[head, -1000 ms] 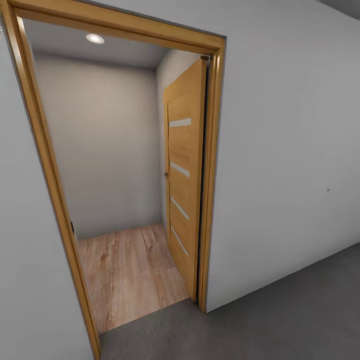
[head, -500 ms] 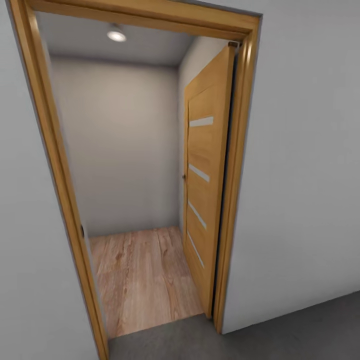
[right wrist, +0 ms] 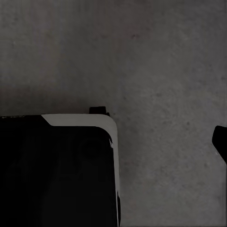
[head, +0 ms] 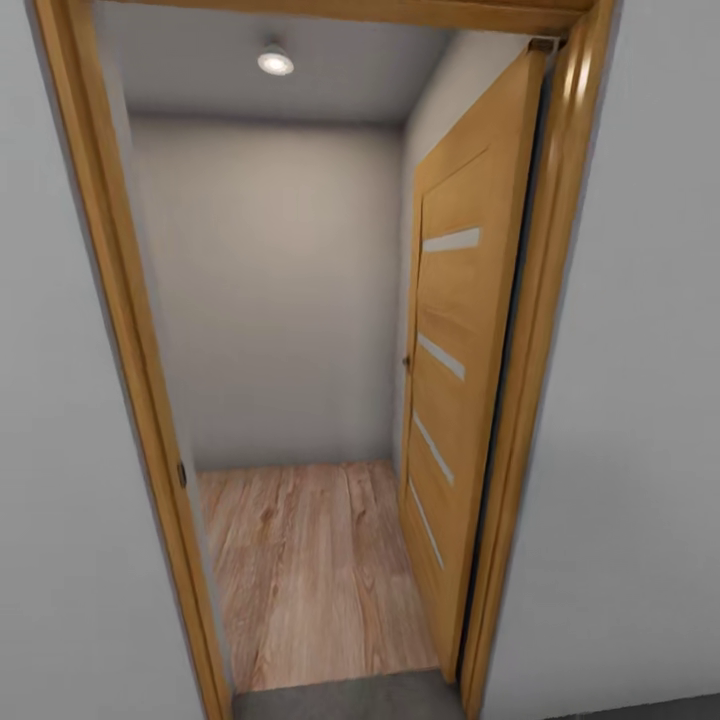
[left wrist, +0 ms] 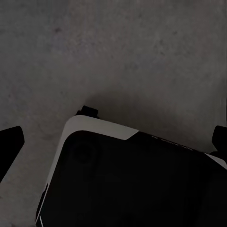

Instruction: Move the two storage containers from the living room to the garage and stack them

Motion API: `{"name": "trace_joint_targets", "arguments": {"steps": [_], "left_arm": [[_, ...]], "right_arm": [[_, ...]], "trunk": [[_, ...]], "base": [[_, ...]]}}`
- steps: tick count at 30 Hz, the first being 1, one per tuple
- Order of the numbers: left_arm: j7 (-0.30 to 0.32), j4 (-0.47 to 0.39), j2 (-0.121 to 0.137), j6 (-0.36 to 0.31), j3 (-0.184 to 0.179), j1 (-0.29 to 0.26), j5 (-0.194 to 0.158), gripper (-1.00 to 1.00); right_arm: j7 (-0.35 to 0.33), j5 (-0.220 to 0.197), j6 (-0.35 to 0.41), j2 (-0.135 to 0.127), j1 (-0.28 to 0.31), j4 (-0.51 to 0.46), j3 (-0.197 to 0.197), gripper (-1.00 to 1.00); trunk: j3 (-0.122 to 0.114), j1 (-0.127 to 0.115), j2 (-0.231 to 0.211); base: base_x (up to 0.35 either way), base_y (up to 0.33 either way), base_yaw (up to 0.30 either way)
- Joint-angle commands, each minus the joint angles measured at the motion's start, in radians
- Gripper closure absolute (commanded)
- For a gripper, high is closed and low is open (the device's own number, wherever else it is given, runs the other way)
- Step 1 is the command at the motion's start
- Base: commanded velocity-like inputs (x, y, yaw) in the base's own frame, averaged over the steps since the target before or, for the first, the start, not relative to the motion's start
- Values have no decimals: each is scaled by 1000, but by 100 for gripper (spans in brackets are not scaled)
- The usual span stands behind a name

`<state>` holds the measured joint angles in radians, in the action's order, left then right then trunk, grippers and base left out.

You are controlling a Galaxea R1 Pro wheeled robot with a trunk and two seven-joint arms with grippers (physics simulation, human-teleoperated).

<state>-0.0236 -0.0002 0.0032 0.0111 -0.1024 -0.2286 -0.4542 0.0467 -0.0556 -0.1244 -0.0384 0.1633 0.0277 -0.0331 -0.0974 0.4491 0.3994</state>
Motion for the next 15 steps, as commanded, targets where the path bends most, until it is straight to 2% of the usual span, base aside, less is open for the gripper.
{"name": "trace_joint_targets", "arguments": {"steps": [1,7,15], "left_arm": [[-2,0,0,1,-8,0,-8,-100],[-2,0,0,1,-8,0,-8,-100],[-2,0,0,1,-8,0,-8,-100]], "right_arm": [[1,-6,-6,0,1,3,-4,-100],[1,-6,-6,-1,1,3,-4,-100],[2,-9,-7,-2,1,3,-3,-100]], "trunk": [[0,1,1],[0,1,1],[0,1,1]], "base": [[316,-100,273],[316,-100,254],[316,-100,39]]}}
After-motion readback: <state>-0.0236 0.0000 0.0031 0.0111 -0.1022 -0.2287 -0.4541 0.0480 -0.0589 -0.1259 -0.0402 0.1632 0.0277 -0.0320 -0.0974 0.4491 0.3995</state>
